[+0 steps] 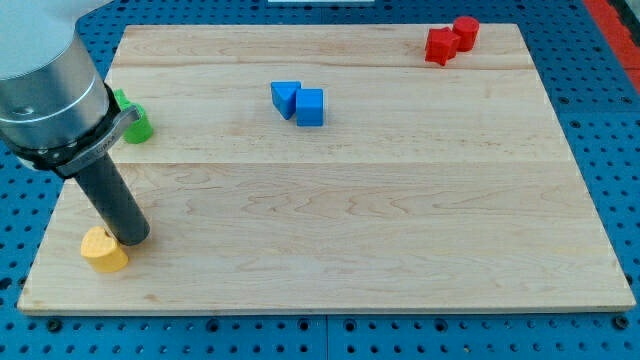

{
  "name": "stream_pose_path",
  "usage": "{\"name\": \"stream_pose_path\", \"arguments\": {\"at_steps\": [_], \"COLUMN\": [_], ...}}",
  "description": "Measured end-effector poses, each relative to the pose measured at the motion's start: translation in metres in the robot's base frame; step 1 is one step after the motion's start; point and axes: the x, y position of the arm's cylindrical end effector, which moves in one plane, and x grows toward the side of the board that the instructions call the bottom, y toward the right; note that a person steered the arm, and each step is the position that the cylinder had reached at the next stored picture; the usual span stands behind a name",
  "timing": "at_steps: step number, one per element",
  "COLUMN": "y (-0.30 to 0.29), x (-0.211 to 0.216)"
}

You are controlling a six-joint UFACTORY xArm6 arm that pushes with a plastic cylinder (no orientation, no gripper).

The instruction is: Push the green blocks towards bottom

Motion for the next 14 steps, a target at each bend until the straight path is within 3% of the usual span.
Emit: {"name": "stream_pose_path", "arguments": {"at_steps": [1,2,4,5,6,7,9,14], "y": [0.056,0.052,0.025,-0.032,-0.097,-0.111,-0.109,-0.1], "x": [-0.024,-0.089,-0.225,-0.259,-0.268,-0.263,-0.216,-0.202]}}
